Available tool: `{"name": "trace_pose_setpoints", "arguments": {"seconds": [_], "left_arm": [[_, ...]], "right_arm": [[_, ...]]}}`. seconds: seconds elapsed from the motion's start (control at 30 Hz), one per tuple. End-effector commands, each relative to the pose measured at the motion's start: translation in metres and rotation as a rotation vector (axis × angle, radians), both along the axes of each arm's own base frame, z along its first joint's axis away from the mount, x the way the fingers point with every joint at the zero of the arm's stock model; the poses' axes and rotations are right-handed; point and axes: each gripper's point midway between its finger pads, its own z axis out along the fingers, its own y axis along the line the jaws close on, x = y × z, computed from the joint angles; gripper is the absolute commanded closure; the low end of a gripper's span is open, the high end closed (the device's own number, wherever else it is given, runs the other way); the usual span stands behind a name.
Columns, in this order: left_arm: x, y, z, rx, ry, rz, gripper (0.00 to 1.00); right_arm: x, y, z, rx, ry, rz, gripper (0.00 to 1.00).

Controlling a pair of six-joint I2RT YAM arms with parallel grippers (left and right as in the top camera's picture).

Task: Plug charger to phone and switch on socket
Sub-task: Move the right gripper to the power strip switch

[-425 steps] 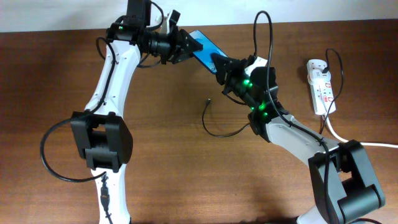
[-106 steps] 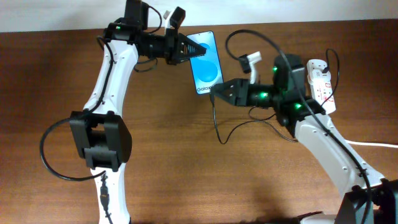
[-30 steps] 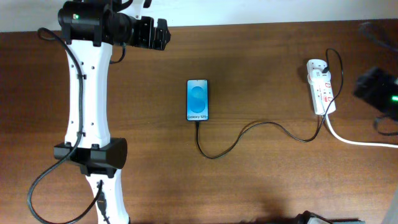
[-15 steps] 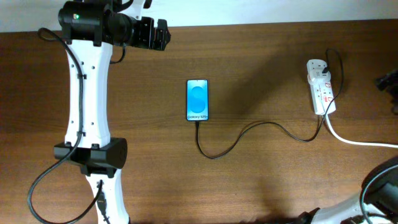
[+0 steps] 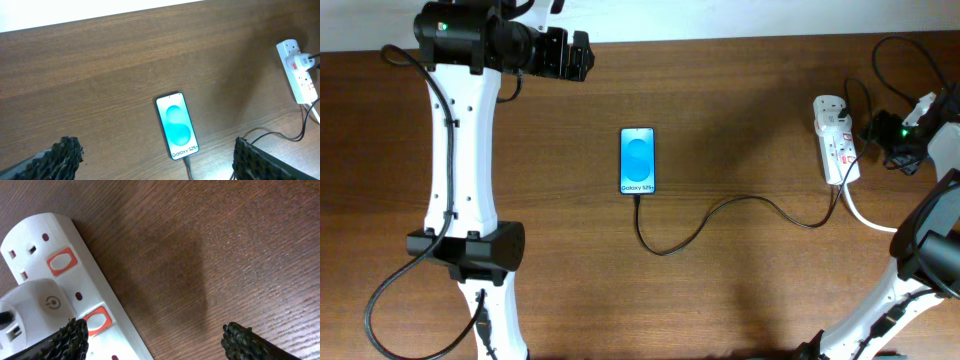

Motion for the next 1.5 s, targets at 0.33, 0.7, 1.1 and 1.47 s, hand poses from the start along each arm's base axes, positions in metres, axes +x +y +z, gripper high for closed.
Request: {"name": "trace_pose_setpoints", "arguments": {"seconds": [0.33, 0.7, 1.1, 1.47], "left_arm": [[-0.001, 0.001, 0.004, 0.006, -0.012, 0.006, 0.01], [-0.001, 0.001, 0.004, 0.006, -0.012, 0.006, 0.01], [-0.001, 0.001, 0.004, 0.006, -0.012, 0.006, 0.0], [-0.001, 0.001, 0.004, 0.006, -0.012, 0.006, 0.01]], "right_arm": [[0.004, 0.025, -0.03, 0.074, 0.068, -0.052, 0.12], [-0.009, 0.032, -0.039, 0.101, 0.119, -0.052, 0.12], [-0.004, 0.069, -0.066, 0.062, 0.21, 0.026, 0.12], [-0.026, 0.002, 0.013, 0.029, 0.121, -0.125, 0.12]]}}
